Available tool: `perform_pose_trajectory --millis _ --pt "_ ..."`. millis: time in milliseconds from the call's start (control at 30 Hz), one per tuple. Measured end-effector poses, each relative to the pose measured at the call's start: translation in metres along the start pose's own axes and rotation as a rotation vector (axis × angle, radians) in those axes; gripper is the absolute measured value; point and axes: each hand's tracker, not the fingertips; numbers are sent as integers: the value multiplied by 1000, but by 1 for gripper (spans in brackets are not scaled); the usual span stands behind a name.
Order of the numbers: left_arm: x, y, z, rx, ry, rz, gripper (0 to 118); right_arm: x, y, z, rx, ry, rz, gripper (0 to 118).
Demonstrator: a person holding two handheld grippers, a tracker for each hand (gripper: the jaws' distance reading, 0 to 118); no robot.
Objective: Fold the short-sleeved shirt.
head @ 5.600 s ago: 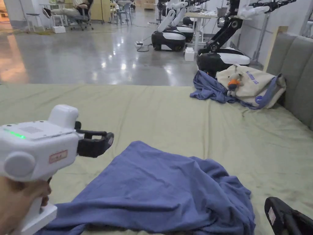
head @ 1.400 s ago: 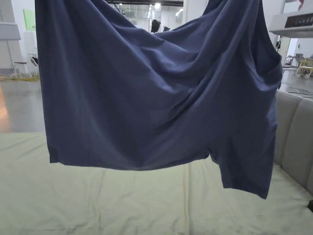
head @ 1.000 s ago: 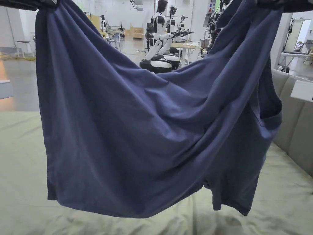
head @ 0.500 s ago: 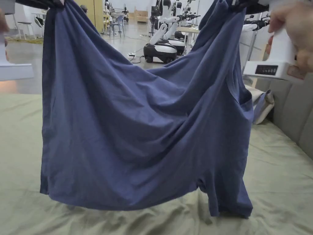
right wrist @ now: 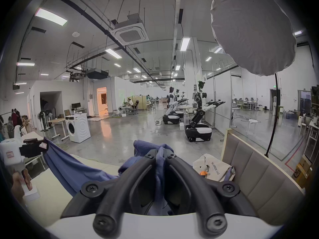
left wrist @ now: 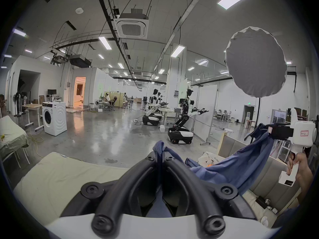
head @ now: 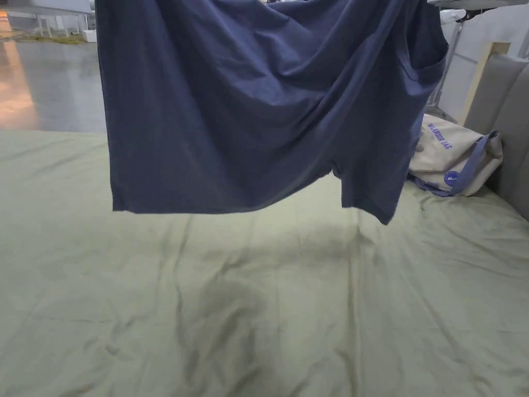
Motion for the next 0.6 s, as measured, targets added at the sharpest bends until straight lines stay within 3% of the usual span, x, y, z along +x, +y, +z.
perform_pose_trajectory --millis 100,300,600 --pt "-10 -31 2 -14 -40 11 5 17 -31 5 -15 17 -28 6" --pt "-15 -127 35 -90 -131 82 5 39 -129 40 -111 142 -122 6" --pt "-2 -255 152 -182 -176 117 5 70 -286 176 -231 177 -199 6"
